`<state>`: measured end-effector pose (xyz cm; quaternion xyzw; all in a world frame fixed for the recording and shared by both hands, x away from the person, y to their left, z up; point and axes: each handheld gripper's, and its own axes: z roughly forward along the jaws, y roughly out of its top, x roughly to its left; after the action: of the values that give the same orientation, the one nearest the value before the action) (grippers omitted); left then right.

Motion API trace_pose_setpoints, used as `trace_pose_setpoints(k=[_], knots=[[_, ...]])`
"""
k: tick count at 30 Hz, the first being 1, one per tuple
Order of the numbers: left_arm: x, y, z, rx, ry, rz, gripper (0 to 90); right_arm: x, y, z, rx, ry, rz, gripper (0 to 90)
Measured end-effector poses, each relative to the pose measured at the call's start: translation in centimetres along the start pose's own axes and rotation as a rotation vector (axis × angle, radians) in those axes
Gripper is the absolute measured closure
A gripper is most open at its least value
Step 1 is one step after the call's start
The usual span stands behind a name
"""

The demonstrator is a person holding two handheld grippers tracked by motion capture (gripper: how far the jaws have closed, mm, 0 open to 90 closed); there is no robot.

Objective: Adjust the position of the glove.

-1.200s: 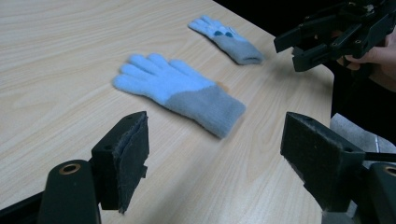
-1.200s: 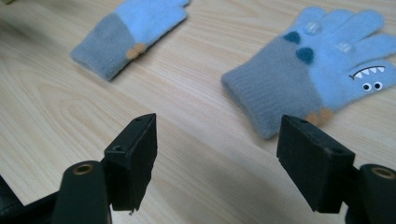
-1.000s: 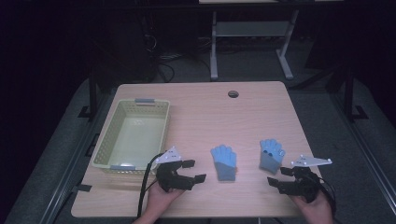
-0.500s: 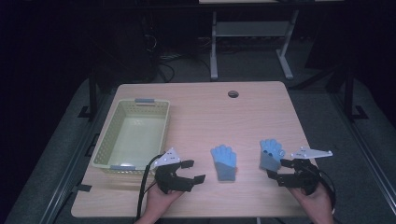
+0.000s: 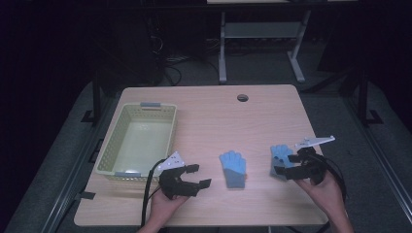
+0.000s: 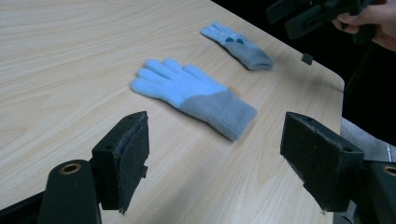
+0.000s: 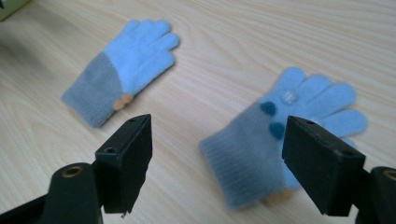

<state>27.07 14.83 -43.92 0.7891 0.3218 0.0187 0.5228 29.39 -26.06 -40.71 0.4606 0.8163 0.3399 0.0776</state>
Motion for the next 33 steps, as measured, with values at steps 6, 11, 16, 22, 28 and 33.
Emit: trace_pose_setpoints(k=[6, 11, 16, 22, 28, 33], knots=[[0.0, 0.1, -0.1, -0.005, 0.008, 0.012, 23.6, -0.6, 1.2, 0.1, 0.031, -0.008, -0.001, 28.9], [0.0, 0.1, -0.1, -0.002, 0.008, 0.013, 23.6, -1.5, 2.3, 0.8, 0.067, -0.03, -0.002, 32.0], [0.0, 0.0, 0.1, 0.0, 0.01, 0.024, 23.5, -2.2, 2.5, 1.9, 0.108, -0.06, 0.01, 33.2], [0.0, 0.0, 0.1, -0.003, 0.008, 0.017, 23.5, -2.7, 2.6, 3.1, 0.168, -0.082, 0.018, 34.8], [0.1, -0.1, 0.2, -0.007, 0.012, 0.008, 23.5, -2.9, 2.5, 4.0, 0.229, -0.104, 0.03, 44.8], [0.0, 0.0, 0.1, -0.013, 0.013, 0.01, 23.5, -3.2, 2.2, 4.6, 0.256, -0.129, 0.025, 52.7]])
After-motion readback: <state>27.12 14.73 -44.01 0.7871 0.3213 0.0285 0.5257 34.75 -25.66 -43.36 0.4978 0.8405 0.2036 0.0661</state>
